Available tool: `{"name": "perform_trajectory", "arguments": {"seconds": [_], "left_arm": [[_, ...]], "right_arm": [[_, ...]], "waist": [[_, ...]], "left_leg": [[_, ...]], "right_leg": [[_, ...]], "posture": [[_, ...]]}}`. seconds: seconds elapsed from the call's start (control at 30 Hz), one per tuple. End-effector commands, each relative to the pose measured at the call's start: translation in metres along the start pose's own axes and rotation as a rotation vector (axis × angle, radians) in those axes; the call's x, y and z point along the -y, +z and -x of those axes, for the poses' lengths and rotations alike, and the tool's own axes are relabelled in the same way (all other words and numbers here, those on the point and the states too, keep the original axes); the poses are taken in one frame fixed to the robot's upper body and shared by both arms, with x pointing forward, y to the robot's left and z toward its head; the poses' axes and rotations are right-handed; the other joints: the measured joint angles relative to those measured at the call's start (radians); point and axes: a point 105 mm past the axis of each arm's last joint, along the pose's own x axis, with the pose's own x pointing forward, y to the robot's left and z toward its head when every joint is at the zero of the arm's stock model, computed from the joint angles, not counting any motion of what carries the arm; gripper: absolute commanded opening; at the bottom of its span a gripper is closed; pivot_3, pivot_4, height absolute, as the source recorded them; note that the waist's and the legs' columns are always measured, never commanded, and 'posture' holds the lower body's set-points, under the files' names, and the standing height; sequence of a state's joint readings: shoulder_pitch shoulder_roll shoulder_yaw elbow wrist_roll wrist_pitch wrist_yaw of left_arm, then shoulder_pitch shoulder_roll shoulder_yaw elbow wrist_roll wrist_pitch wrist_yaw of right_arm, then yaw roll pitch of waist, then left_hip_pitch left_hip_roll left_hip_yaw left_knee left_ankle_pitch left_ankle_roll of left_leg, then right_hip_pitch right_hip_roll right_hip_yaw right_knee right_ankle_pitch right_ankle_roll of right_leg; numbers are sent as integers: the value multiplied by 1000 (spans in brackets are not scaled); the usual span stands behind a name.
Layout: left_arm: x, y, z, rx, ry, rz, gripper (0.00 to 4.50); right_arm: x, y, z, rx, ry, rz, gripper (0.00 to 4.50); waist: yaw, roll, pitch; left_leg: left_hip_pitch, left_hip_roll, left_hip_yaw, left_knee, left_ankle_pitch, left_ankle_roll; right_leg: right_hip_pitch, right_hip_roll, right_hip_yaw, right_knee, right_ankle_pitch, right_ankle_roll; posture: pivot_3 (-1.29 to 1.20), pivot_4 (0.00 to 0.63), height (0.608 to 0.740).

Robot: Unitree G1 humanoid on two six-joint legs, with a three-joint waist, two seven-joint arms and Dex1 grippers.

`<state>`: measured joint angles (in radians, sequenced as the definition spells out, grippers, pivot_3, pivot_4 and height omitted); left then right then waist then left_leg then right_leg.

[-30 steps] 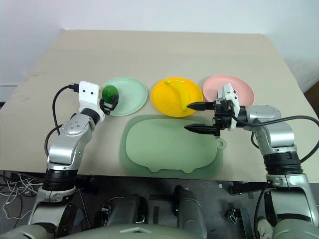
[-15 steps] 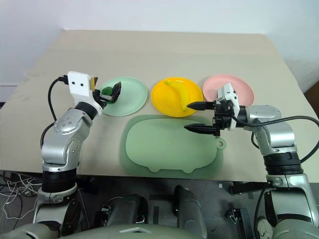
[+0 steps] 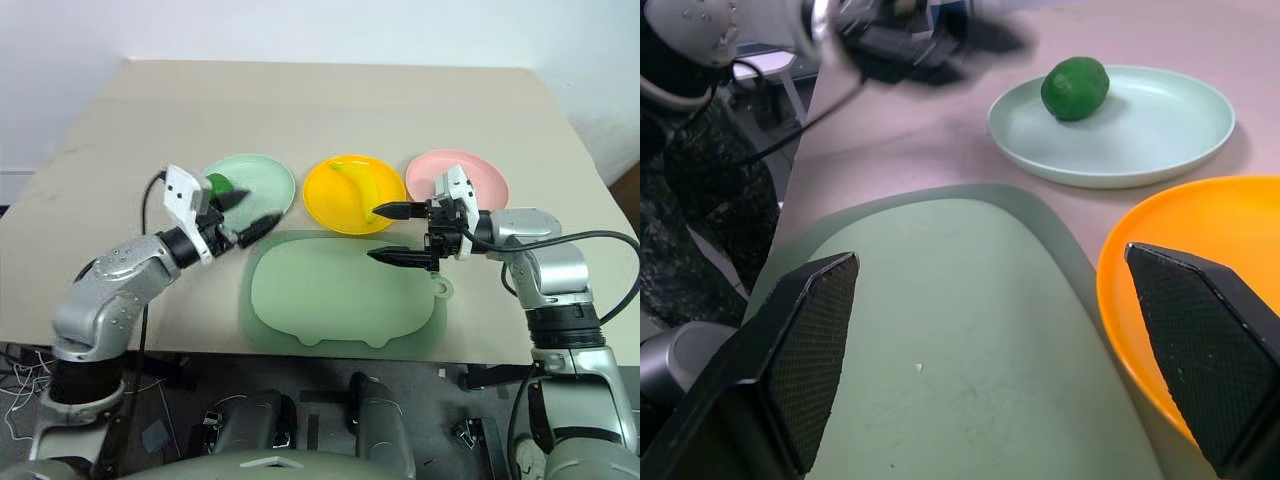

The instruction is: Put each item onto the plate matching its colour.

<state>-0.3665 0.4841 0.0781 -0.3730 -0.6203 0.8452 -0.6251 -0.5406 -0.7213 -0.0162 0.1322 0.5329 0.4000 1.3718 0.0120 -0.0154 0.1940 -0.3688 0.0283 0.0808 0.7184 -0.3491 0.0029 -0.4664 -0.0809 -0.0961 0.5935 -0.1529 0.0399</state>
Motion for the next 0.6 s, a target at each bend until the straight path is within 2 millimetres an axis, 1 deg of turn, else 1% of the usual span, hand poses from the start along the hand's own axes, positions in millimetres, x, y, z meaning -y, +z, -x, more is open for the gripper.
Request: {"name": "perform_trajectory", "arguments": {"seconds": [0.03, 0.07, 0.1, 0.17, 0.2, 0.27, 0.3, 0.43, 0.57, 0.6], "left_arm": [[4, 16, 5, 66, -106, -92, 4455], [2, 10, 6, 15, -122, -107, 4455], [-1, 8, 7, -6, -131, -128, 4455], [-1, 18, 10, 62, -200, -63, 4455], [4, 18, 14, 58, -293, -10, 4455], [16, 21, 23, 50, -467, 41, 4455], [18, 23, 26, 50, -524, 58, 4455], [13, 19, 26, 1, -547, -11, 4455], [12, 21, 32, -17, -584, -41, 4455], [14, 18, 35, -43, -610, -50, 4455]], "right_arm": [[2, 13, -2, 32, 5, 40, 4500], [1, 14, -2, 31, 7, 39, 4500], [0, 13, -3, 27, 15, 40, 4500], [1, 13, -4, 30, 14, 36, 4500], [1, 13, -4, 28, 13, 36, 4500], [1, 14, -3, 30, 13, 36, 4500], [2, 14, -3, 32, 12, 35, 4500], [1, 14, -2, 33, 12, 29, 4500], [2, 15, -4, 40, 0, 32, 4500], [1, 16, -5, 42, 5, 32, 4500]], "waist": [[1, 0, 0], [1, 0, 0], [1, 0, 0], [2, 0, 0], [2, 0, 0], [1, 0, 0], [0, 0, 0], [0, 0, 0], [0, 0, 0], [0, 0, 0]], "left_leg": [[0, 0, 0, 0, 0, 0], [0, 0, 0, 0, 0, 0], [0, 0, 0, 0, 0, 0], [0, -1, 0, 0, 0, 0], [0, 0, 0, 0, 0, 0], [-1, 0, 1, 0, 0, 0], [-1, 0, 2, 0, 0, 0], [-1, 0, 2, 0, 0, 0], [-1, 0, 2, 0, 0, 0], [-1, 0, 2, 0, 0, 0]], "right_leg": [[0, 0, 0, 0, 0, 0], [0, 0, 0, 0, 0, 0], [0, 0, 0, 0, 0, 0], [0, 0, 0, 0, 0, 0], [0, 0, 0, 0, 0, 0], [0, 0, 0, 0, 0, 0], [0, 0, 0, 0, 0, 0], [-1, 0, 0, 0, 0, 0], [-1, 0, 0, 0, 0, 0], [-1, 0, 0, 0, 0, 0]], "posture": [[0, 150, 740], [0, 150, 740], [0, 150, 740], [0, 150, 740], [0, 150, 740], [0, 150, 740], [0, 150, 740], [0, 150, 740], [0, 150, 740], [0, 150, 740]]}}
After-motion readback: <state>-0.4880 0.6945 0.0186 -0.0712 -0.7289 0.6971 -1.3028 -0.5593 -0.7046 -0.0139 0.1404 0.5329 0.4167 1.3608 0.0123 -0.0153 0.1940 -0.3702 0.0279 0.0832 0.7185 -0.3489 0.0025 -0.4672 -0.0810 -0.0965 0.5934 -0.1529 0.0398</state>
